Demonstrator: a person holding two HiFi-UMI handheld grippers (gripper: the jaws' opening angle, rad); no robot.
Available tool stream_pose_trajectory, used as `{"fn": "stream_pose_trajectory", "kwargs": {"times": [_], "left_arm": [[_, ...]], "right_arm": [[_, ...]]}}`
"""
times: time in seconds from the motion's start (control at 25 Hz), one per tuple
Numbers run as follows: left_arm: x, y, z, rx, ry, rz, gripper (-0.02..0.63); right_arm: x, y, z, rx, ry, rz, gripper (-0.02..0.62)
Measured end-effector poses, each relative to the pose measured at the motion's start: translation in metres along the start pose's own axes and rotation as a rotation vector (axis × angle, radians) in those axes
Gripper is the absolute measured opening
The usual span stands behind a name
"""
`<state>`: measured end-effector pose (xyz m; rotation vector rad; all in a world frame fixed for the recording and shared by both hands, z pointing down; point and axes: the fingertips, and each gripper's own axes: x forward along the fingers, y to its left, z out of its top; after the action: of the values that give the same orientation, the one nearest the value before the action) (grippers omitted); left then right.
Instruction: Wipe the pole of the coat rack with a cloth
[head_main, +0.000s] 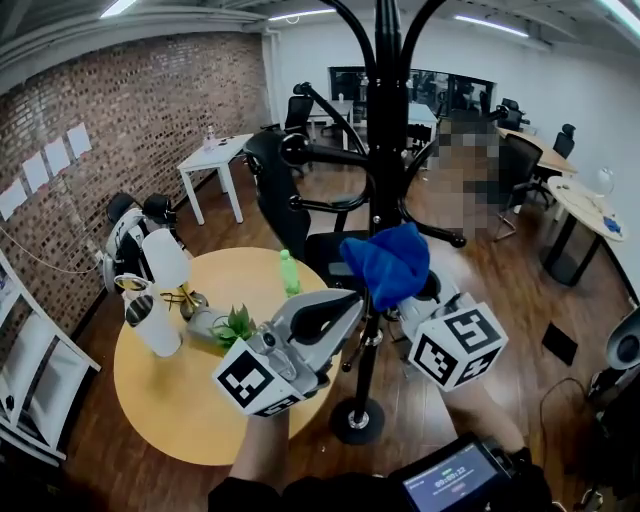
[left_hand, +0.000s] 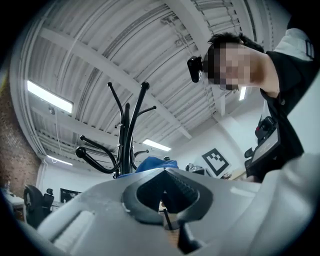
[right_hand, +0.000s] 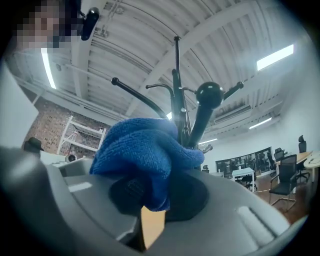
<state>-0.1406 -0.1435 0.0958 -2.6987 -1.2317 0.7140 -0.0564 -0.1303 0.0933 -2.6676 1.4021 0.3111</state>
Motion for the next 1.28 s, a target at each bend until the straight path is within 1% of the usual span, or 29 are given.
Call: {"fn": "stream_pose_trajectory", "kwargs": {"times": [0.08,0.16,0.28,0.44,0.6,0.72,0.8,0.88,0.96,1.04,1.08,1.16,1.2,1.28], "left_arm": [[0.000,0.004,-0.002,-0.013,-0.007,-0.043,0.005],[-0.005,0.008,-0.004,-0.037,-0.025,-0.092,0.005],[-0.020,0.018,-0.006,-0.050,-0.032,-0.169,0.005],[-0.043,0.041,0.004,-0.112,-0.078,-0.224,0.005],[-0.053,0.051,0.010,-0.088,-0.100,-0.283,0.005],[-0.044,0.048,0.025,-0.092,-0.139,-0.304,0.005],[-0.040,0.043,0.033,-0.086,-0.150,-0.328,0.005],[-0.040,0.036,0.037,-0.075,-0.160,-0.357,0.005],[-0.041,0.033,0.041,-0.047,-0.161,-0.362,0.005],[-0.040,0.032,0.045,-0.026,-0.164,-0.361,0.005],[-0.039,0.031,0.048,-0.023,-0.167,-0.365,0.005],[-0.038,0.031,0.051,-0.027,-0.169,-0.361,0.005],[-0.038,0.032,0.052,-0.031,-0.168,-0.354,0.005],[-0.040,0.033,0.048,-0.020,-0.154,-0.353,0.005]], "right_arm": [[0.003,0.000,0.002,-0.017,0.003,-0.034,0.054],[0.006,0.001,0.004,-0.037,-0.009,-0.097,0.054],[0.017,0.010,0.017,-0.057,-0.037,-0.188,0.054],[0.037,0.031,0.036,-0.066,-0.080,-0.256,0.054],[0.045,0.040,0.066,-0.081,-0.118,-0.299,0.054],[0.040,0.053,0.098,-0.132,-0.155,-0.294,0.055],[0.036,0.070,0.115,-0.151,-0.188,-0.257,0.055],[0.032,0.094,0.126,-0.169,-0.229,-0.197,0.055],[0.029,0.118,0.136,-0.210,-0.268,-0.150,0.055],[0.027,0.130,0.147,-0.256,-0.295,-0.139,0.054],[0.028,0.129,0.149,-0.262,-0.297,-0.140,0.055],[0.033,0.118,0.143,-0.232,-0.282,-0.151,0.055],[0.037,0.107,0.136,-0.200,-0.267,-0.165,0.054],[0.043,0.076,0.119,-0.105,-0.236,-0.210,0.054]]}}
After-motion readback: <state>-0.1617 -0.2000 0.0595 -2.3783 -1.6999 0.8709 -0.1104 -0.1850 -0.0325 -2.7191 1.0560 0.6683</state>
